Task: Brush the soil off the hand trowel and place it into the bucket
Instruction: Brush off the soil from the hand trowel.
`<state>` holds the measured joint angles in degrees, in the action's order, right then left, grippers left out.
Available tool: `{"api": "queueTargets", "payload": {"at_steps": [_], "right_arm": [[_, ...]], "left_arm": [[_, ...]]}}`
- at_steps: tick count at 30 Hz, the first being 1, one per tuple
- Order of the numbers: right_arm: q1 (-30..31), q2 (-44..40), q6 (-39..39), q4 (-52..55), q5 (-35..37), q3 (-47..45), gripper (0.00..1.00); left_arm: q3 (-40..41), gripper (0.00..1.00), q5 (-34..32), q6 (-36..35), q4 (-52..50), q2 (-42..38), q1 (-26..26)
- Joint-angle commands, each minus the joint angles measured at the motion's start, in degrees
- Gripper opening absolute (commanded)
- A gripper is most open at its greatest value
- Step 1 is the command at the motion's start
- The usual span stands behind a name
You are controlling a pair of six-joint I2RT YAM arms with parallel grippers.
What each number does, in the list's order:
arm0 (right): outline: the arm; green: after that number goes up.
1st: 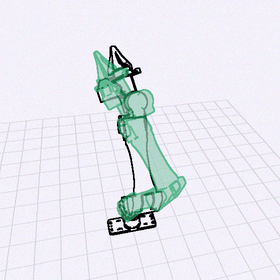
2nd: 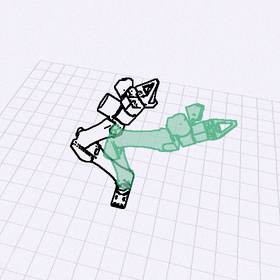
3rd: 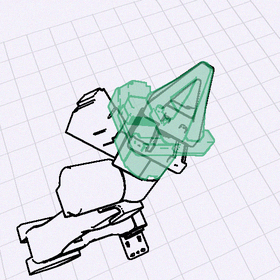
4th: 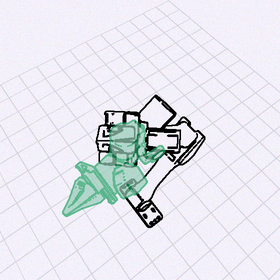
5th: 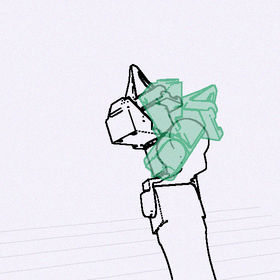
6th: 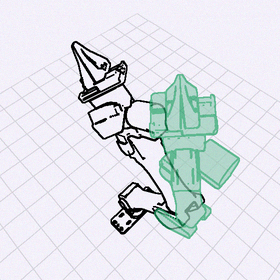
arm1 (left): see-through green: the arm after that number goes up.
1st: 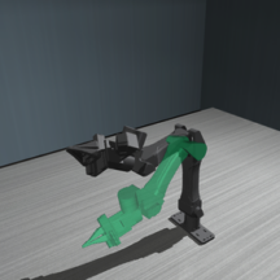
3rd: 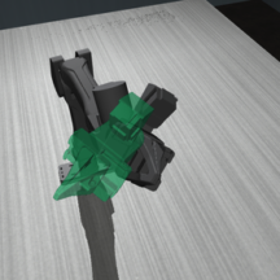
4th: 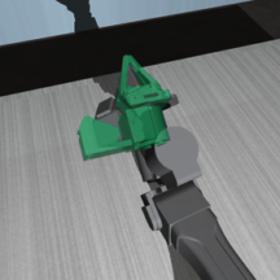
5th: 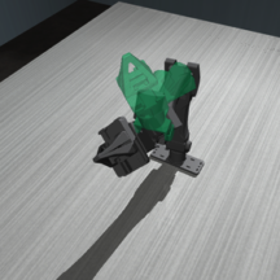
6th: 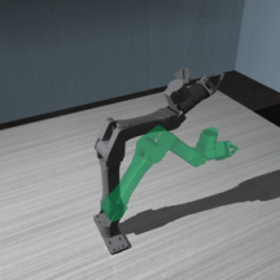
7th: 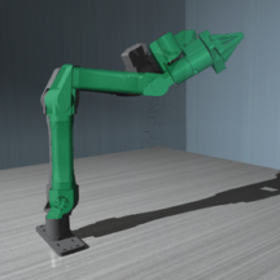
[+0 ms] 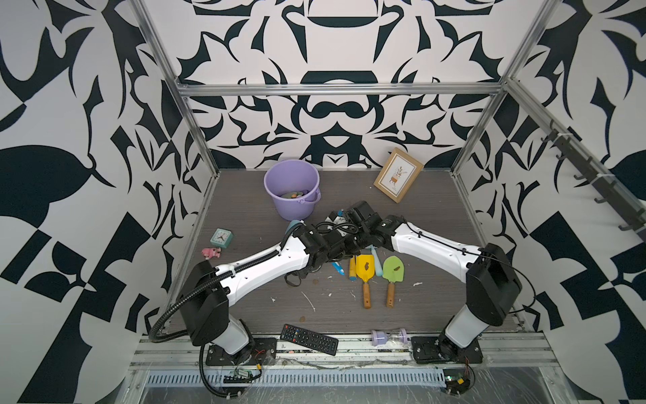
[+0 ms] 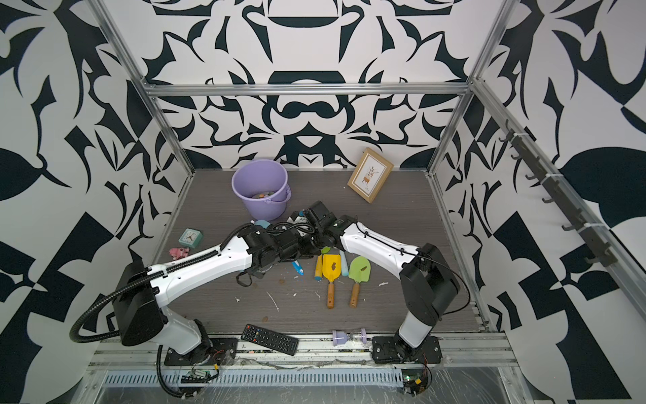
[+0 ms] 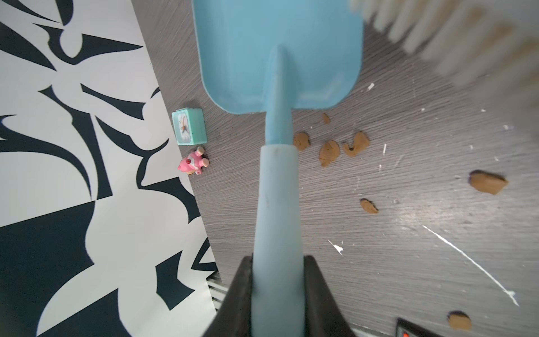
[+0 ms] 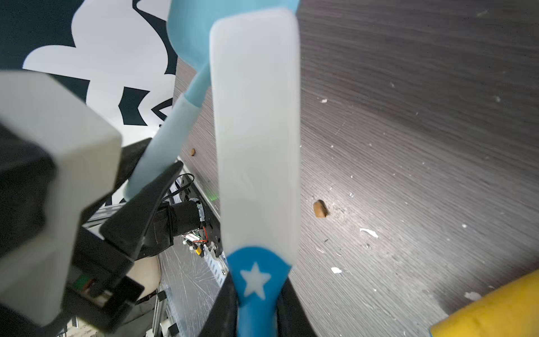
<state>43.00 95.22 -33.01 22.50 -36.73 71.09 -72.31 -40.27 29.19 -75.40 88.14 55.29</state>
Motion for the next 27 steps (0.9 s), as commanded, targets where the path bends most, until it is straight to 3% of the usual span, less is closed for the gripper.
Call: {"api": "queueTargets", "payload": {"at_steps": [1,6,9,14,21,27], "right_arm": [[-0.2,-3.7,0.8,-0.6,4.5,0.7,0.00],[-5.5,-13.7,-3.3,-7.8,8.3,-9.2,0.00],[-6.6,-17.9,-2.3,-5.0,10.8,-11.2,0.00],[-6.6,-22.7,-5.9,-9.0,10.9,-16.8,0.00],[-6.5,-29.7,-10.7,-20.3,9.4,-23.1,0.00],[-6.6,-28.3,-18.9,-35.1,3.8,-27.8,0.00]], "left_arm": [[1.2,0.00,8.9,-1.2,3.1,-3.7,-0.5],[7.3,0.00,25.0,1.4,11.5,-11.5,-1.1],[14.0,0.00,34.4,6.7,15.9,-19.0,-1.1],[25.4,0.00,52.8,15.8,35.8,-32.7,-4.4],[39.8,0.00,77.9,26.4,60.9,-45.2,-22.7],[53.2,0.00,92.6,46.5,92.5,-47.3,-35.4]]}}
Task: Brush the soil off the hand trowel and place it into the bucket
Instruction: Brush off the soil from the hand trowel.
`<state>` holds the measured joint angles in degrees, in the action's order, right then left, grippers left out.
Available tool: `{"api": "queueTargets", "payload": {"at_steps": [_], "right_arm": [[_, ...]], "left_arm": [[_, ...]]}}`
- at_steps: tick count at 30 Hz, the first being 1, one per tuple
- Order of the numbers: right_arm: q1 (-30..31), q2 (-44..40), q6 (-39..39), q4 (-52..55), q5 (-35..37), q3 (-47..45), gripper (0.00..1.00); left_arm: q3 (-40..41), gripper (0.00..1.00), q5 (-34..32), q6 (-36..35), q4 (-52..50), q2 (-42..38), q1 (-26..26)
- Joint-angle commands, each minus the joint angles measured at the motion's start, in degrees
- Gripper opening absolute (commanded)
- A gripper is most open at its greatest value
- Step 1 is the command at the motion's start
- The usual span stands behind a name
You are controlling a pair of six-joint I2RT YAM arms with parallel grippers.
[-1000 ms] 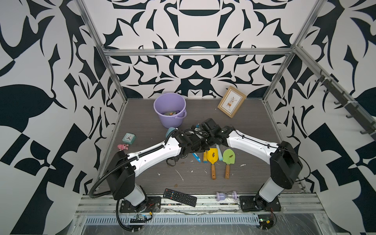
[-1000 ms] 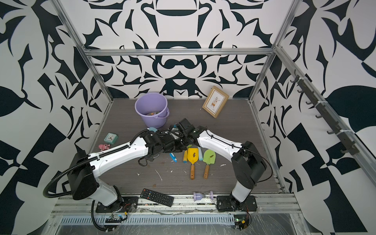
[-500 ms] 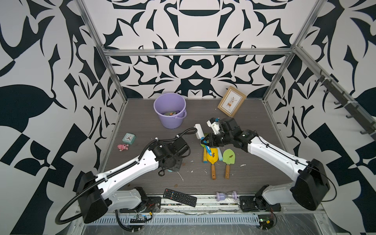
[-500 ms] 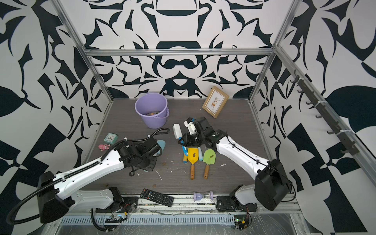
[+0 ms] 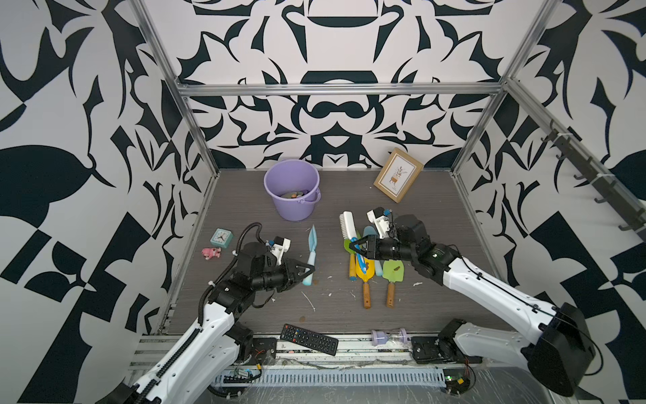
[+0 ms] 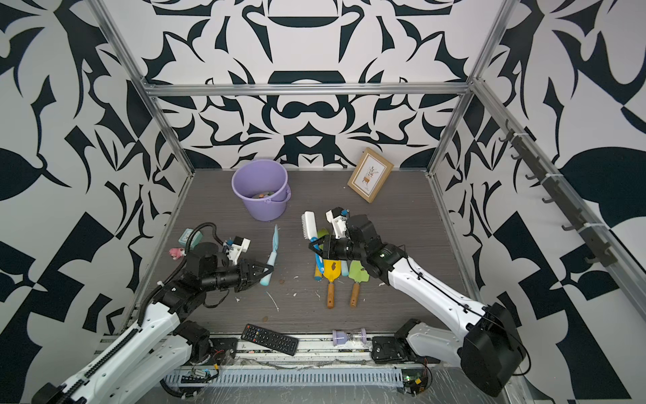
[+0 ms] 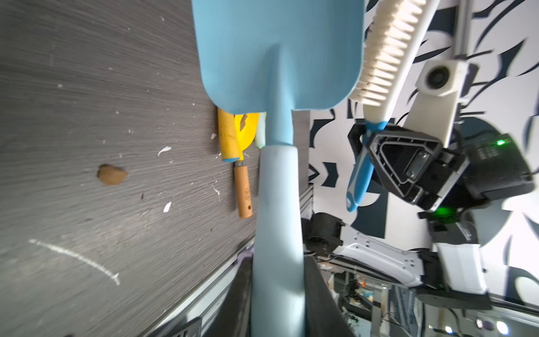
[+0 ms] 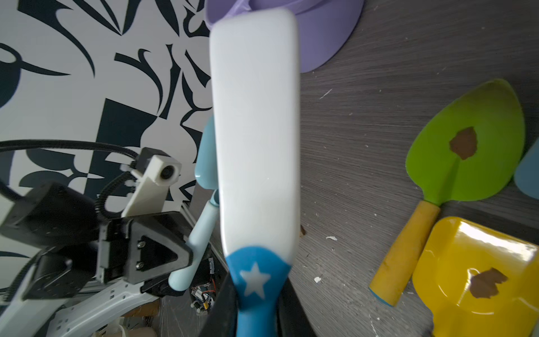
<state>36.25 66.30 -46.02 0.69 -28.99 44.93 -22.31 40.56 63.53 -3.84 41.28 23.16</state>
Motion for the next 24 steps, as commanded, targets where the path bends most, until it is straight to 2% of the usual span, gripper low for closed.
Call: {"api": "queueTargets", "payload": {"at_steps": [1,5,9,20,24], "right_arm": [[0.1,1.6,-8.2,-17.6,-5.5,-2.6,0.00],[0.9,5.6,-13.2,-26.4,-8.0,-3.3,0.00],[4.1,8.5,-12.3,-25.9,-8.4,-0.7,0.00],[8.5,15.5,-11.7,-24.8,-9.0,1.7,0.00],[8.5,19.5,-13.9,-27.4,-9.2,-1.8,0.00]], "left_arm": [[4.7,0.00,13.1,15.0,25.8,-0.2,-4.3],[6.9,0.00,13.8,20.1,31.6,-0.3,-5.9],[8.9,0.00,14.2,23.6,36.5,0.4,-5.9],[10.5,0.00,14.6,22.3,34.1,-1.0,-6.0],[10.0,0.00,15.3,22.3,34.1,-1.4,-6.2]]}}
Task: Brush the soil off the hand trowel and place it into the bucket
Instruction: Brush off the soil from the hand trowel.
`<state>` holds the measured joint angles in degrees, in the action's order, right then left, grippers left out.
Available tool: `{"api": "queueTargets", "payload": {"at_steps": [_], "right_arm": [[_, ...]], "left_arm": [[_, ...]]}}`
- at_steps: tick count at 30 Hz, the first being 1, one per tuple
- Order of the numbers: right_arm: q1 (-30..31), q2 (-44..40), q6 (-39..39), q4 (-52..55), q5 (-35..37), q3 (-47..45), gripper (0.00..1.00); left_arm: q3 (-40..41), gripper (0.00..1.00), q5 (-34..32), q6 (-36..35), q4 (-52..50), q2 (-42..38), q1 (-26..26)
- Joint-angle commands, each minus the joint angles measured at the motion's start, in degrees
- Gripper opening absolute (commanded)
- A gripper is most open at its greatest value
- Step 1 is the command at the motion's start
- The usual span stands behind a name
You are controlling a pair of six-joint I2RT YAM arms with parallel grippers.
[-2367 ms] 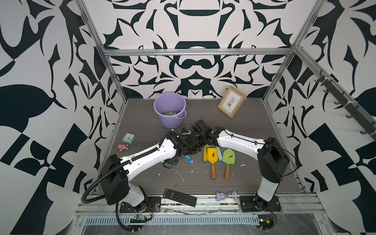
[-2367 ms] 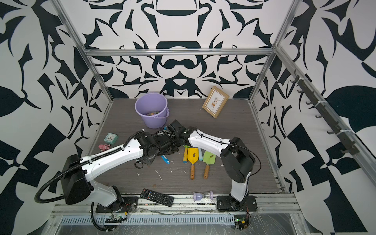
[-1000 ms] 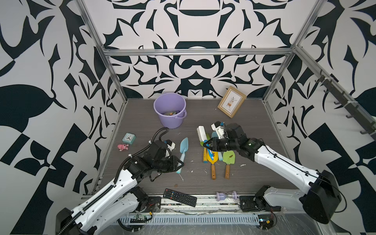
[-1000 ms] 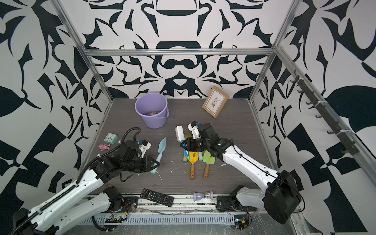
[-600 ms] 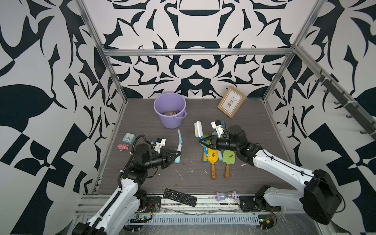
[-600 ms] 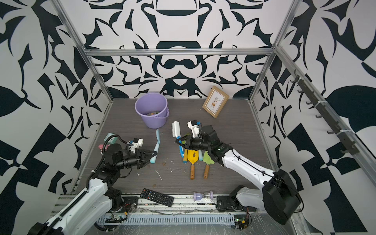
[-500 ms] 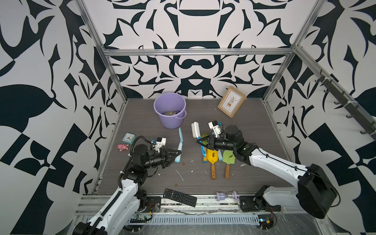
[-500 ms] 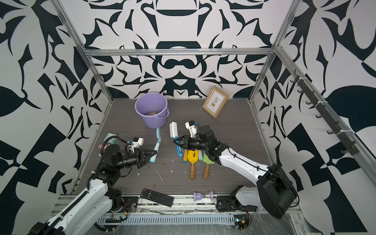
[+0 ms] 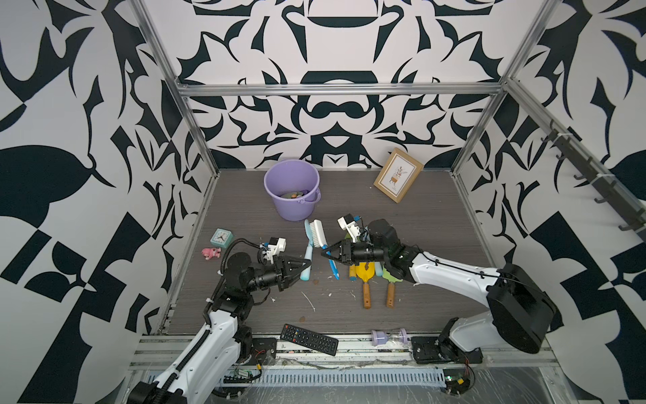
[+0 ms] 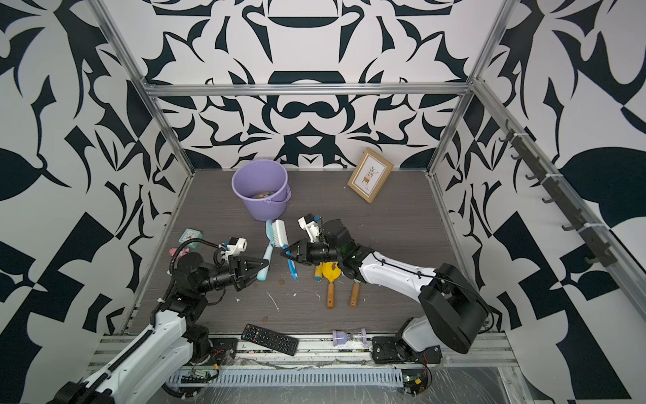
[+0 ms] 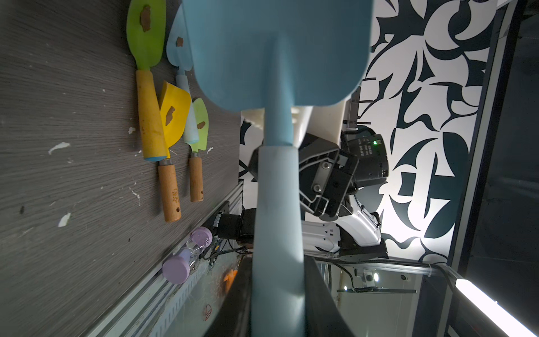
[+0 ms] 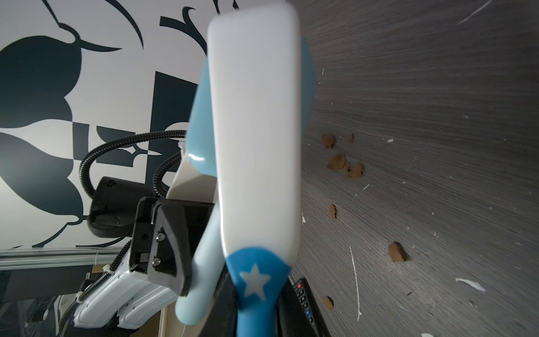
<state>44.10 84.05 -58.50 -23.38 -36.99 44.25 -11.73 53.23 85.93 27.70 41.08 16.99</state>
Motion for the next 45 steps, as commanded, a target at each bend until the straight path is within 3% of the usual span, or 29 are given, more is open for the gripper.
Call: {"api": "queueTargets", "payload": {"at_steps": [1,6,16,24,32,38,42,45], "right_arm": [[0.6,2.8,-1.9,-4.2,-1.3,-1.9,0.00],[0.6,3.8,-3.1,-5.9,-1.0,-4.2,0.00],[-1.4,-8.6,6.7,16.0,6.0,1.5,0.00],[2.9,-2.7,7.6,13.3,2.5,8.3,0.00],[3.5,6.1,0.1,-1.0,2.6,-0.6,0.00],[3.3,4.8,0.6,0.6,3.4,-1.6,0.00],[2.1,1.7,2.7,5.9,4.1,-0.8,0.00],[0.8,-1.0,4.9,11.6,5.8,0.5,0.00]], "left_arm": [[-0.7,0.00,2.8,-0.1,2.4,-1.3,-0.1],[-0.7,0.00,3.8,-1.5,-0.6,-2.5,-0.9],[-1.5,0.00,7.0,-4.7,-6.3,-3.9,-4.5],[-0.7,0.00,7.4,-4.8,-4.0,-2.2,-4.6],[-1.0,0.00,7.8,-4.9,-4.0,-2.5,-4.8],[-1.0,0.00,8.3,-5.7,-5.1,-2.1,-5.2],[-5.1,0.00,7.5,-13.0,-18.1,-3.5,-5.7],[-16.4,0.00,-0.6,-31.9,-47.9,-3.8,-5.7]]}}
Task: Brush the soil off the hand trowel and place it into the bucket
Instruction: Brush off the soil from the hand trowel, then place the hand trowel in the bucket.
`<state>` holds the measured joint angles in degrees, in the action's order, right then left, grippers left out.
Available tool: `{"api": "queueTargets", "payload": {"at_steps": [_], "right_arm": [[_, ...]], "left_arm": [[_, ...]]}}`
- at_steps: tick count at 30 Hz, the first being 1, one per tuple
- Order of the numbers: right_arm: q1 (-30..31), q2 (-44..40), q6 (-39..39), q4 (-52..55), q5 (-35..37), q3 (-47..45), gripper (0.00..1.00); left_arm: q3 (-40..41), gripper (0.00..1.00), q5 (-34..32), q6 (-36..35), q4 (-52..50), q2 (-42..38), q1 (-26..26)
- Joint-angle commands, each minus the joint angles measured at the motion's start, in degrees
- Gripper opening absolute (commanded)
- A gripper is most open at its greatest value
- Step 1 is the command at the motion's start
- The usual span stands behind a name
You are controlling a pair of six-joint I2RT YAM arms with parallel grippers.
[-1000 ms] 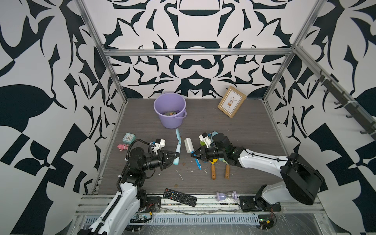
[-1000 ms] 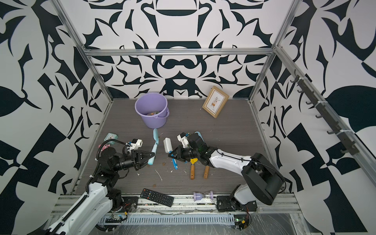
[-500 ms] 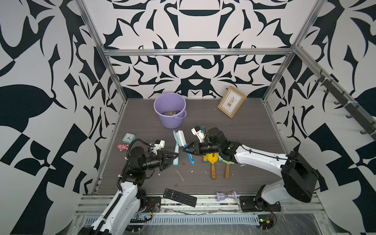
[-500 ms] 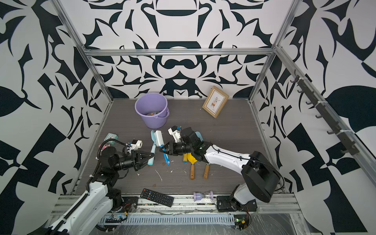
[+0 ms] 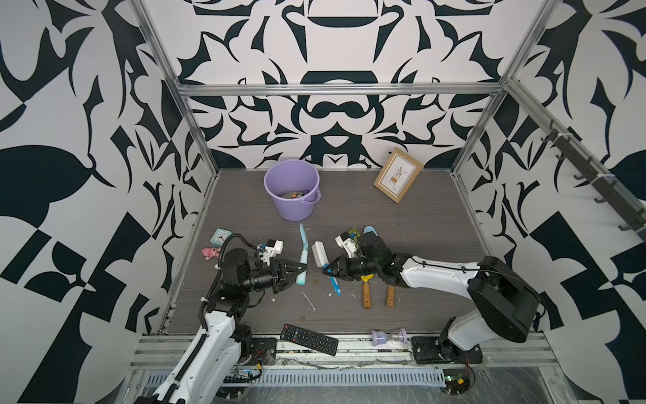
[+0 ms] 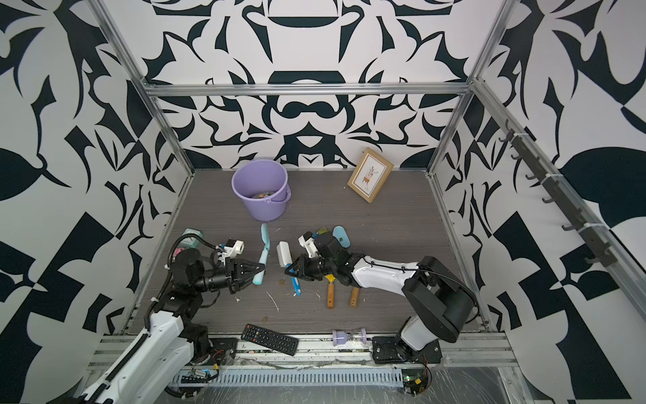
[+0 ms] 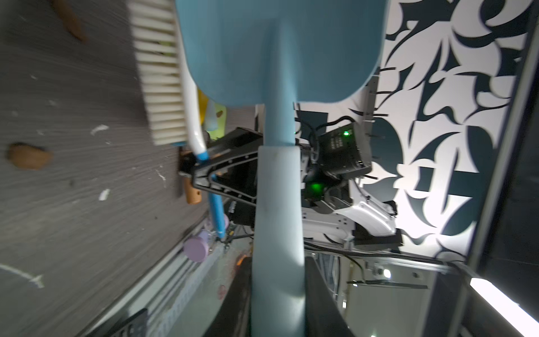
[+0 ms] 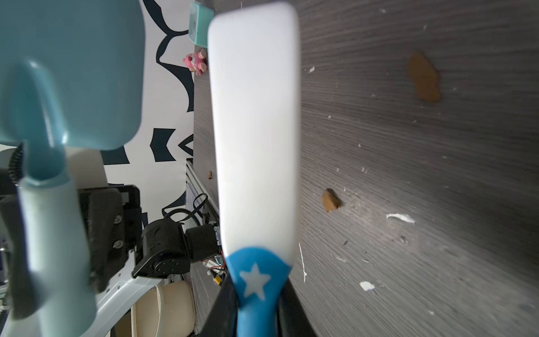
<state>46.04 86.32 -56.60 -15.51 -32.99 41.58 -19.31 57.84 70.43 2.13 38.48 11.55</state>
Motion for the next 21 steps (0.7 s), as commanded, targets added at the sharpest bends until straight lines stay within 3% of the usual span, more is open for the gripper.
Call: {"api": "queueTargets", "payload": {"at_steps": [1,4,10,15,21], "right_arm": [[-1.1,-4.2,5.6,8.6,4.0,5.0,0.00],[-1.3,-3.1,12.4,21.3,8.9,10.0,0.00],[-1.8,3.5,14.0,24.9,12.9,12.1,0.00],[-1.8,4.3,15.9,27.4,19.7,10.7,0.00],[-0.3,10.1,14.6,23.0,14.2,11.1,0.00]], "left_arm": [[-13.4,0.00,-9.8,-23.0,-31.5,-0.5,-0.3],[-23.1,0.00,-19.5,-34.1,-45.1,2.5,-0.3],[-31.2,0.00,-36.5,-35.3,-45.8,3.2,-0.3],[-38.4,0.00,-41.8,-41.0,-45.6,6.8,-0.3],[-43.1,0.00,-44.0,-43.7,-45.9,12.5,-0.3]]}}
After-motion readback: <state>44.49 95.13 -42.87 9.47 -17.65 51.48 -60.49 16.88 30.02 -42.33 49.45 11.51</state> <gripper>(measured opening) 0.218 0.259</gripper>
